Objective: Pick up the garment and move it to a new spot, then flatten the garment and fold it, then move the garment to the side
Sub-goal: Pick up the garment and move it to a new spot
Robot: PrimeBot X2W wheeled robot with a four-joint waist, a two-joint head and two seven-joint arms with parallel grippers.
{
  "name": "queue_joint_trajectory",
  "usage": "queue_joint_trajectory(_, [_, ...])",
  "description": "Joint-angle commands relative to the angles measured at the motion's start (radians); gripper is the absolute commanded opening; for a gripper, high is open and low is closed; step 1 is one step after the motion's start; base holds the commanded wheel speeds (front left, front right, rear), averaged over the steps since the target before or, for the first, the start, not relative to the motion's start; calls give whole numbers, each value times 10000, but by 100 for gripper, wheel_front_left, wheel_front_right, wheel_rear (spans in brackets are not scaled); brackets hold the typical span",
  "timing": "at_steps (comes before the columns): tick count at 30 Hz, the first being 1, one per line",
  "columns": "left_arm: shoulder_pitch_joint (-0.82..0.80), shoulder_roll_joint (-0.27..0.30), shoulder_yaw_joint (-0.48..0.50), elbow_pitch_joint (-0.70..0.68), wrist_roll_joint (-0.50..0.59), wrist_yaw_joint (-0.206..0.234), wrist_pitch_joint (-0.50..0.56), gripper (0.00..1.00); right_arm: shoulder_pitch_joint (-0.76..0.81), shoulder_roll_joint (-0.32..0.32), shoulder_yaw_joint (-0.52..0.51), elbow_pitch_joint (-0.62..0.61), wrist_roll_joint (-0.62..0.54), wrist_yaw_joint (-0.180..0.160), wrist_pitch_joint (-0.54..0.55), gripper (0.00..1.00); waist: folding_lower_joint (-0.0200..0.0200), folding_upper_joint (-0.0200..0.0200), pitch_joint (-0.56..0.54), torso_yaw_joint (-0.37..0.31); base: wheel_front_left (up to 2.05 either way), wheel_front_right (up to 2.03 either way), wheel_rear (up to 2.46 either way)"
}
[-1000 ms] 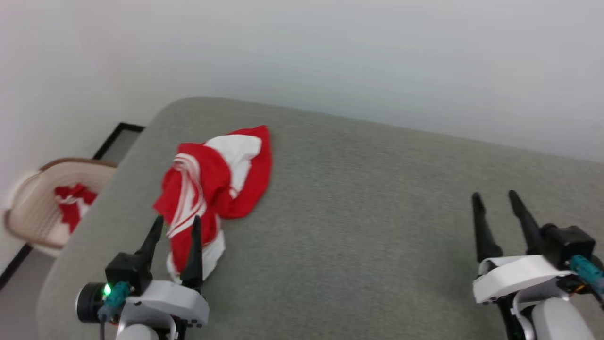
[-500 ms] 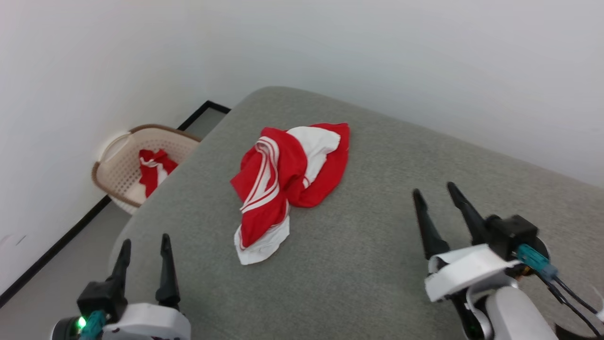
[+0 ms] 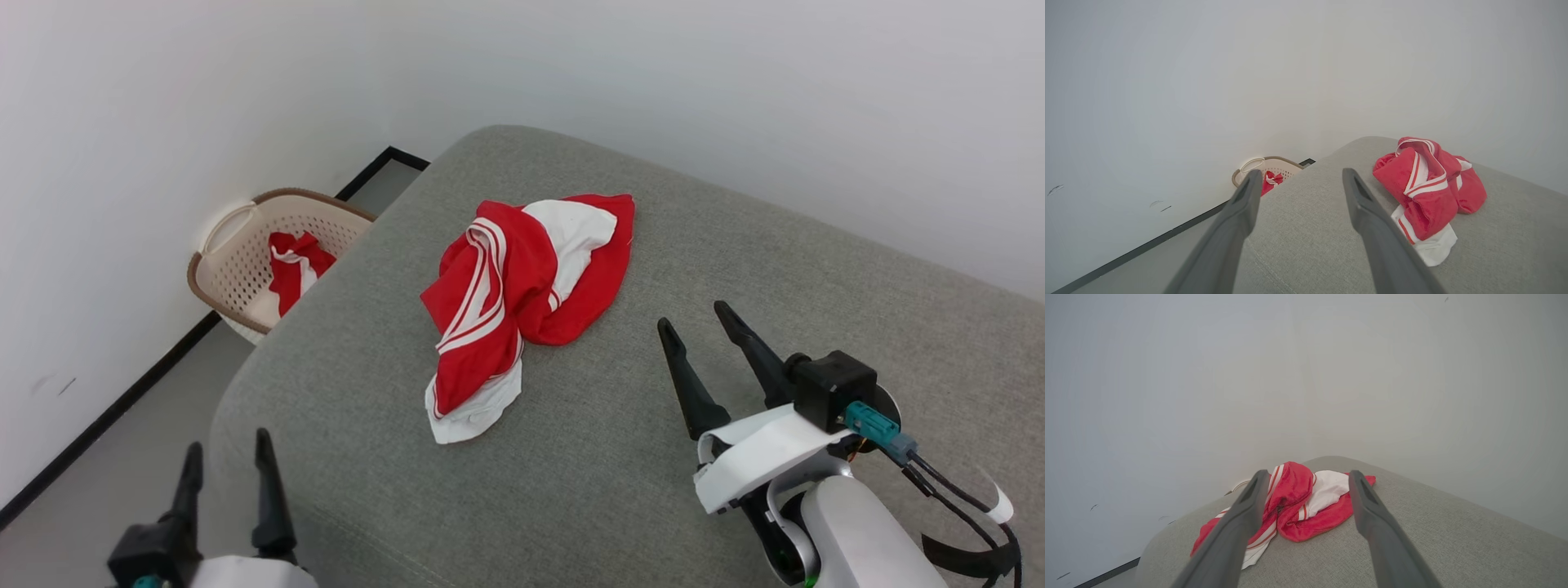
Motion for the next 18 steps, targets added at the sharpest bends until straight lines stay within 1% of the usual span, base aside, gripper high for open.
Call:
queue_joint_trajectory(1, [-103, -29, -131, 49, 20, -14, -1, 100, 0, -11, -72, -50, 76, -14, -9, 100, 0, 0, -15, -18, 0, 0, 0])
queue_joint_trajectory(5, [-624, -24, -619, 586, 275, -432, -1, 100, 329, -59, -347, -207, -65, -14, -10, 100, 0, 0, -79, -95, 0, 0, 0])
queue_joint_trajectory(8, [-1421, 177, -1107, 1244, 449, -772, -1, 100, 605, -52, -649, -409, -210, -14, -10, 100, 0, 0, -106, -267, 0, 0, 0])
queue_joint_trajectory(11, [-2449, 504, -1409, 1877, 464, -1017, -1, 100, 577, -23, -539, -584, -330, -12, -9, 100, 0, 0, 223, -955, 0, 0, 0])
queue_joint_trajectory(14, [-3680, 874, -1703, 2692, 318, -1164, 22, 100, 457, -80, -442, -640, -393, -14, -9, 100, 0, 0, 596, -1638, 0, 0, 0])
queue_joint_trajectory(18, [-5321, 1630, -2213, 4130, 80, -1228, 416, 100, 291, -147, -395, -712, -403, -12, -9, 100, 0, 0, 1127, -2517, 0, 0, 0])
